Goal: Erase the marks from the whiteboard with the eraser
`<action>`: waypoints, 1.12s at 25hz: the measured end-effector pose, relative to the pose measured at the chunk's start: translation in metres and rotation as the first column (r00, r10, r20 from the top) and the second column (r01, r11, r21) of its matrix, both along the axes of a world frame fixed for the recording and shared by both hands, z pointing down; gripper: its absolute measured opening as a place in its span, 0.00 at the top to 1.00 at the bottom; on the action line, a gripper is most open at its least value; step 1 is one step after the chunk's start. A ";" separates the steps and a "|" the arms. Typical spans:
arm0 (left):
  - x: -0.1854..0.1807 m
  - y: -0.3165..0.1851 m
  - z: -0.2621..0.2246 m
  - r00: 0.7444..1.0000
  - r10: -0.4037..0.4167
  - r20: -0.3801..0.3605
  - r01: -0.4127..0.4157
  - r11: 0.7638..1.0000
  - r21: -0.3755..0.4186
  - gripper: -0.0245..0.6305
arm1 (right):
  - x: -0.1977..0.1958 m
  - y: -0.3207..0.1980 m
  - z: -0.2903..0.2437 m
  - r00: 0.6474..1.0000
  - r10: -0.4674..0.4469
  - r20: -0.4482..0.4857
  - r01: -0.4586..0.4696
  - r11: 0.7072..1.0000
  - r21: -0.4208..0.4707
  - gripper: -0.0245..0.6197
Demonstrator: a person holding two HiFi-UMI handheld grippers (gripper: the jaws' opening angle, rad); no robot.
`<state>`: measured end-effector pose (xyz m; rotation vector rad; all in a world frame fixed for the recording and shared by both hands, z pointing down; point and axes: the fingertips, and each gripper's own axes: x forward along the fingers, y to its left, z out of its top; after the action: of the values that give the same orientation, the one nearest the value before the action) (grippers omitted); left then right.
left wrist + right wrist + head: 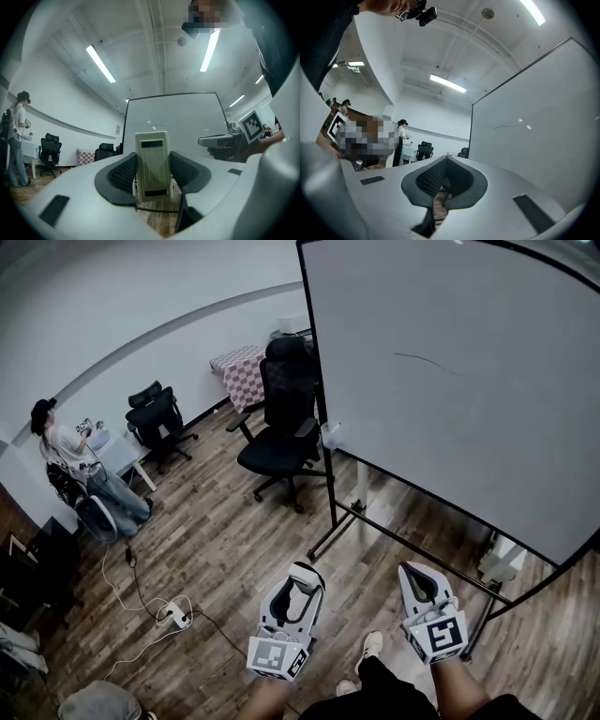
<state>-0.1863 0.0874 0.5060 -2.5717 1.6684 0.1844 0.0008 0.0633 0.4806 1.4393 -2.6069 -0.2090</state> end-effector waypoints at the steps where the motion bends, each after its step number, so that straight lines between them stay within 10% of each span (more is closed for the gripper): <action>1: 0.002 -0.005 -0.002 1.000 0.010 0.002 -0.010 1.000 0.004 0.60 | 0.001 -0.004 -0.001 1.000 0.006 0.006 -0.006 1.000 0.003 0.93; 12: 0.028 -0.075 -0.011 0.997 0.073 0.008 -0.073 0.997 0.003 0.59 | 0.022 -0.063 -0.036 0.999 0.040 0.033 -0.045 0.982 0.186 0.93; 28: 0.078 -0.232 -0.062 0.993 0.121 0.006 -0.121 0.990 0.073 0.60 | 0.075 -0.197 -0.071 0.988 0.119 0.094 -0.137 0.965 0.226 0.93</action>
<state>-0.1087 -0.1445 0.4440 -2.6188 1.4763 0.2460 0.0756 -0.1338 0.4091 1.7194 -2.6102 -0.4620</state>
